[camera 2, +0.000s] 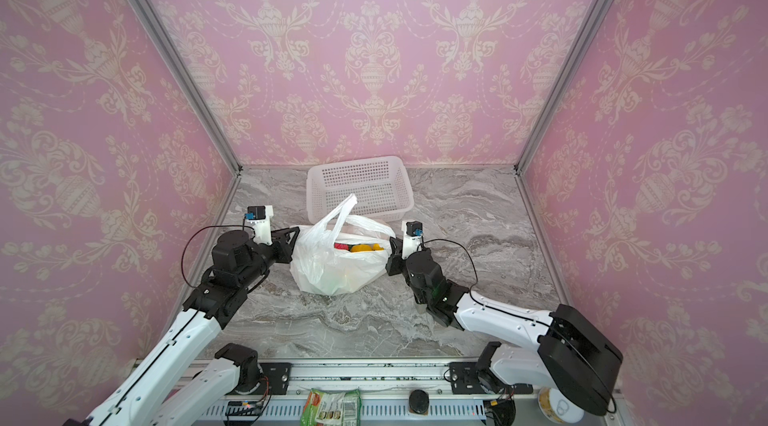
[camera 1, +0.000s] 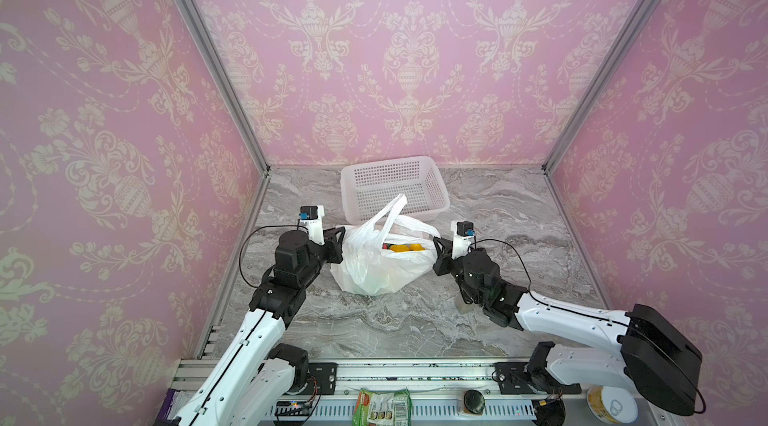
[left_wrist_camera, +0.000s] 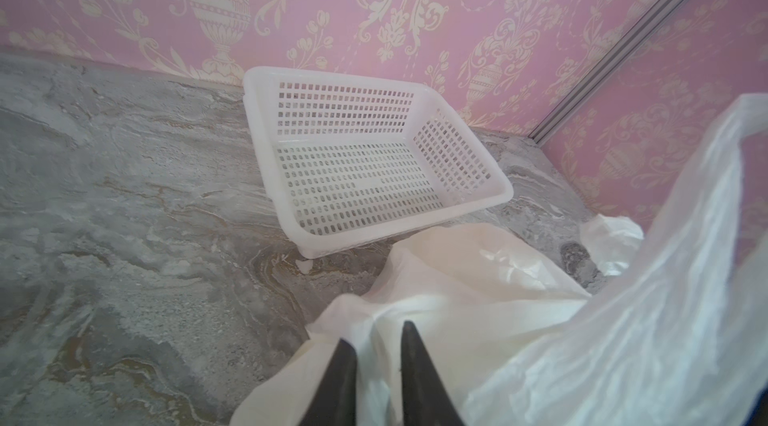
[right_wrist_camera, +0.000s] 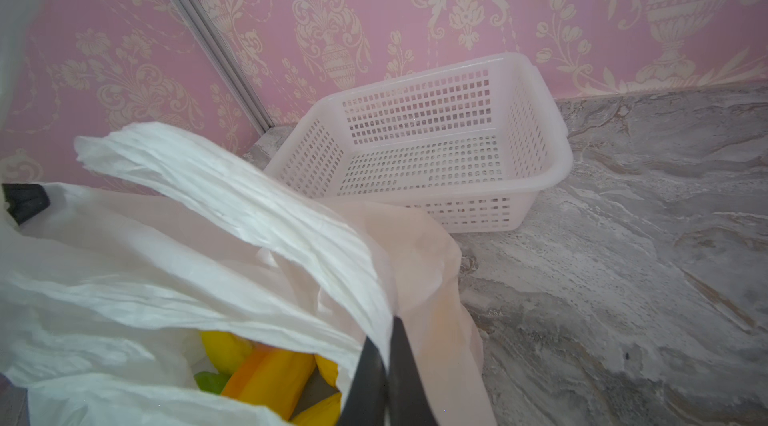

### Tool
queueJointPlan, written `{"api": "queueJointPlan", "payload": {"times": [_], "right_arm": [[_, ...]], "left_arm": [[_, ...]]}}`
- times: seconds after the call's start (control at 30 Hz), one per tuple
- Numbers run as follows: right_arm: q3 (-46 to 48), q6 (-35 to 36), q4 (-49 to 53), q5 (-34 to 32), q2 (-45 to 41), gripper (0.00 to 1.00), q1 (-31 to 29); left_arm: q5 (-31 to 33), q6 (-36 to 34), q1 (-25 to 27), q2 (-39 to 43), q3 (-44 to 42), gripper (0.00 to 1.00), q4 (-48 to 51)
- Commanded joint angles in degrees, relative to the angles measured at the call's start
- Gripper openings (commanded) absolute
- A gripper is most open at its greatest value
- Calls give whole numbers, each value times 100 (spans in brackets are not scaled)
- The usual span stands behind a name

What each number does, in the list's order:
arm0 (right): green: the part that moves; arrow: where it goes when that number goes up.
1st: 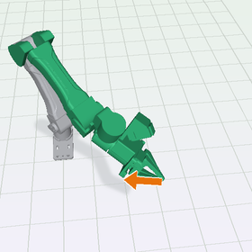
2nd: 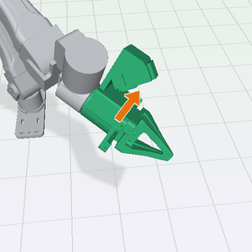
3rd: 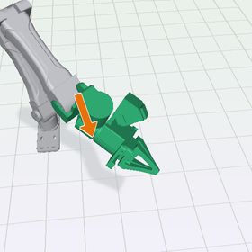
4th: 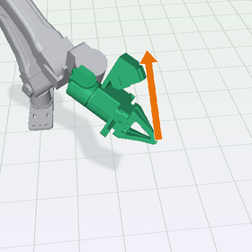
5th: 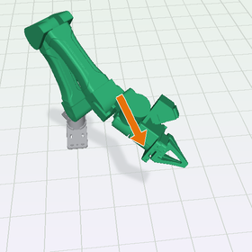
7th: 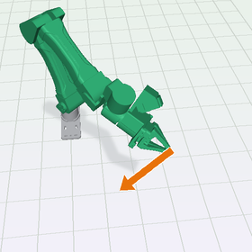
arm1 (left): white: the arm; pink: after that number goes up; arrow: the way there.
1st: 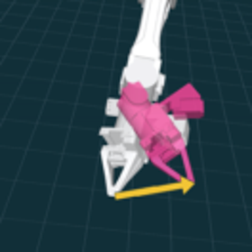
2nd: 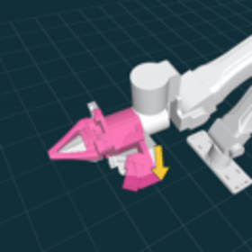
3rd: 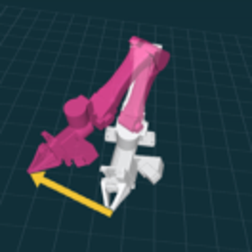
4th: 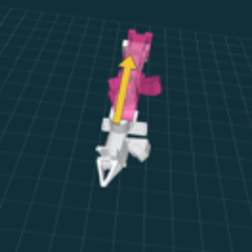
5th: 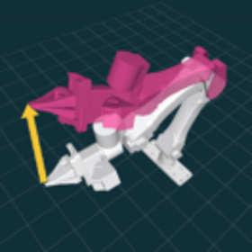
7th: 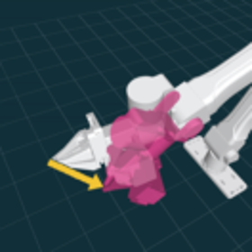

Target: Untie the knot of the plastic bag and take out the fruit

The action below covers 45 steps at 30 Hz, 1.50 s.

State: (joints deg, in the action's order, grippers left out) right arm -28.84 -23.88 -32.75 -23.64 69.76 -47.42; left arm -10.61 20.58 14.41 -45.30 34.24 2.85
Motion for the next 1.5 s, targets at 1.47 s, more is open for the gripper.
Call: {"api": "queueJointPlan", "payload": {"times": [1.47], "right_arm": [[281, -3, -463, 167, -313, 0, -160]], "left_arm": [[3823, -1481, 2839, -1759, 1492, 98, -73]]}}
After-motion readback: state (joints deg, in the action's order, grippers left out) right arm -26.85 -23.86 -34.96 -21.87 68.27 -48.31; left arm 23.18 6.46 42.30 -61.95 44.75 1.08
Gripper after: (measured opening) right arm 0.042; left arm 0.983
